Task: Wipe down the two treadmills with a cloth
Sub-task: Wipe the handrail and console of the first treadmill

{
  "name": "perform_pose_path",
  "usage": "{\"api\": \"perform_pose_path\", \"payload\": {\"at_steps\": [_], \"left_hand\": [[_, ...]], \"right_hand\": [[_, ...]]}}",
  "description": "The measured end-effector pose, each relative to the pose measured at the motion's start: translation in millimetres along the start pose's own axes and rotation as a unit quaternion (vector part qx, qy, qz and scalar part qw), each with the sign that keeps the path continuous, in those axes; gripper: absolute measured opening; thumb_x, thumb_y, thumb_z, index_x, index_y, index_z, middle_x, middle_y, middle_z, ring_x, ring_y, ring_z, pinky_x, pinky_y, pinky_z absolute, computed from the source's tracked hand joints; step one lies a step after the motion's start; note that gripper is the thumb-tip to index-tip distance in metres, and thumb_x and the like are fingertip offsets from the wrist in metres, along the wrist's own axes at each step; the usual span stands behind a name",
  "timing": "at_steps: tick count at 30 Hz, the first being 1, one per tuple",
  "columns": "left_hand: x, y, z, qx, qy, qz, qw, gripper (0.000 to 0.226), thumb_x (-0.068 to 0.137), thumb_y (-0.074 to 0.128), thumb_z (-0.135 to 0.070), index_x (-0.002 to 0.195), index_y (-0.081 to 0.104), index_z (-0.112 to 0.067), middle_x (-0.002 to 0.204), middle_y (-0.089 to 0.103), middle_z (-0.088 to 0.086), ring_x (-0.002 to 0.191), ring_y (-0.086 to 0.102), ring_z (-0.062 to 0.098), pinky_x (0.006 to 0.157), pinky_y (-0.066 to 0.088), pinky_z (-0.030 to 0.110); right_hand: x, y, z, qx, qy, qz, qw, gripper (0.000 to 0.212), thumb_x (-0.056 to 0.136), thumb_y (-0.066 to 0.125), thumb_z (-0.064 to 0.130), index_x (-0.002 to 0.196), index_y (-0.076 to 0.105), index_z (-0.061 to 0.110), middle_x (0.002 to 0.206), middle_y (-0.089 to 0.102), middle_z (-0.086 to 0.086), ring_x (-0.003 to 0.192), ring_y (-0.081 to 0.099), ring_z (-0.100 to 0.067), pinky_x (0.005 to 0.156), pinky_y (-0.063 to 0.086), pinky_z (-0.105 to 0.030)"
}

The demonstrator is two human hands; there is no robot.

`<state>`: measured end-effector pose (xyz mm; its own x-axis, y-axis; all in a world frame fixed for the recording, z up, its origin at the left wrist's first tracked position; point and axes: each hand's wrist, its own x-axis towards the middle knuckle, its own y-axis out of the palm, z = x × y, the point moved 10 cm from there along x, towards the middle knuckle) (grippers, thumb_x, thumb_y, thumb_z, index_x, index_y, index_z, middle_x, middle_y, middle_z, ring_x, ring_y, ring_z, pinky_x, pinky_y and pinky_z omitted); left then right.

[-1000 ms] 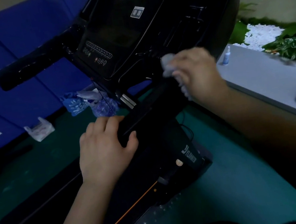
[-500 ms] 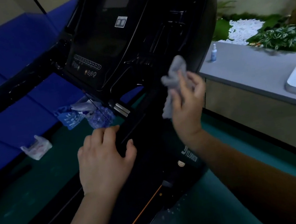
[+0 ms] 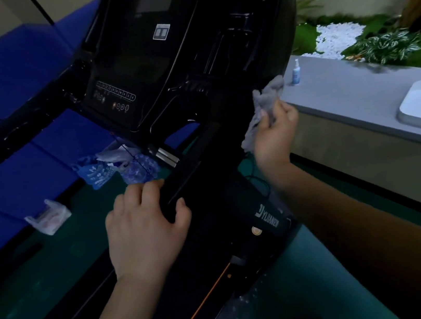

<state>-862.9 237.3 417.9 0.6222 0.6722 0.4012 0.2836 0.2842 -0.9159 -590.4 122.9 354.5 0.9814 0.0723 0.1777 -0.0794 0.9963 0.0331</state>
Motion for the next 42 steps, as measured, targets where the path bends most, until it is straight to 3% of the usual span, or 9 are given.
{"api": "perform_pose_path", "payload": {"at_steps": [4,8,13,16,20,26,30,33,42], "left_hand": [[-1.0,-1.9,-0.4,0.005,0.002,-0.012,1.000,0.050,0.081,0.045,-0.053,0.115,0.060,-0.018,0.098,0.057,0.004,0.088,0.054,0.026,0.072,0.044,0.041],[0.1,-2.4,-0.3,-0.011,0.004,-0.009,1.000,0.051,0.080,0.046,-0.052,0.115,0.060,-0.018,0.099,0.058,0.004,0.090,0.053,0.027,0.073,0.044,0.042],[3.5,-1.4,-1.6,-0.014,0.002,0.000,1.000,0.052,0.078,0.044,-0.053,0.114,0.060,-0.019,0.100,0.058,0.003,0.091,0.052,0.026,0.074,0.045,0.042],[1.9,-0.9,0.6,-0.017,0.003,-0.001,1.000,0.053,0.078,0.042,-0.054,0.113,0.060,-0.019,0.097,0.058,0.002,0.089,0.054,0.026,0.073,0.046,0.041],[4.3,0.7,0.6,-0.018,-0.002,0.007,1.000,0.052,0.076,0.043,-0.053,0.112,0.061,-0.019,0.096,0.057,0.002,0.089,0.054,0.025,0.073,0.045,0.041],[4.1,-2.0,-0.3,-0.025,-0.004,-0.008,1.000,0.053,0.075,0.042,-0.053,0.107,0.065,-0.017,0.091,0.057,0.000,0.084,0.054,0.025,0.068,0.045,0.039],[4.3,-1.0,-0.1,-0.020,-0.001,-0.004,1.000,0.054,0.075,0.043,-0.053,0.108,0.065,-0.016,0.092,0.058,0.000,0.084,0.054,0.023,0.068,0.046,0.038],[5.2,0.1,0.6,-0.024,-0.005,0.002,1.000,0.055,0.075,0.044,-0.053,0.109,0.066,-0.017,0.093,0.058,-0.001,0.085,0.055,0.023,0.069,0.047,0.038],[4.7,-2.4,-0.8,-0.023,-0.002,-0.002,1.000,0.052,0.075,0.045,-0.052,0.107,0.066,-0.017,0.090,0.057,-0.002,0.083,0.055,0.023,0.068,0.046,0.037]], "right_hand": [[-50.6,7.8,1.4,-0.054,-0.071,0.053,0.995,0.038,0.094,0.054,0.007,0.132,0.052,0.001,0.116,0.042,-0.002,0.100,0.041,0.002,0.091,0.038,-0.011],[-63.5,6.9,40.8,-0.121,-0.246,0.107,0.956,0.047,0.091,0.057,0.005,0.138,0.049,0.009,0.123,0.047,-0.011,0.115,0.036,-0.006,0.101,0.023,-0.006],[-35.3,57.3,90.5,-0.258,-0.435,0.283,0.815,0.034,0.089,0.048,0.024,0.116,0.066,0.014,0.120,0.059,-0.008,0.114,0.050,-0.026,0.098,0.037,-0.036],[26.2,56.7,99.1,-0.323,-0.437,0.265,0.796,0.030,0.086,0.048,0.024,0.106,0.068,0.013,0.111,0.061,-0.010,0.108,0.053,-0.028,0.091,0.039,-0.035],[96.1,50.9,120.9,-0.320,-0.401,0.208,0.833,0.026,0.082,0.055,0.020,0.098,0.071,0.007,0.103,0.064,-0.015,0.096,0.060,-0.032,0.079,0.039,-0.023],[13.6,66.1,130.3,-0.240,-0.524,0.352,0.737,0.018,0.087,0.059,0.014,0.095,0.074,0.009,0.095,0.071,-0.008,0.093,0.060,-0.018,0.089,0.040,-0.023],[115.0,65.2,138.5,-0.344,-0.436,0.244,0.795,0.020,0.087,0.058,0.009,0.103,0.071,0.007,0.112,0.062,-0.019,0.107,0.056,-0.035,0.091,0.043,-0.035],[161.6,54.0,154.5,-0.314,-0.380,0.191,0.849,0.025,0.084,0.055,0.010,0.102,0.068,-0.001,0.106,0.061,-0.026,0.097,0.058,-0.038,0.077,0.041,-0.023],[119.3,71.9,172.1,-0.329,-0.532,0.292,0.723,0.025,0.073,0.062,-0.001,0.095,0.073,-0.002,0.095,0.069,-0.027,0.088,0.065,-0.040,0.079,0.049,-0.036]]}}
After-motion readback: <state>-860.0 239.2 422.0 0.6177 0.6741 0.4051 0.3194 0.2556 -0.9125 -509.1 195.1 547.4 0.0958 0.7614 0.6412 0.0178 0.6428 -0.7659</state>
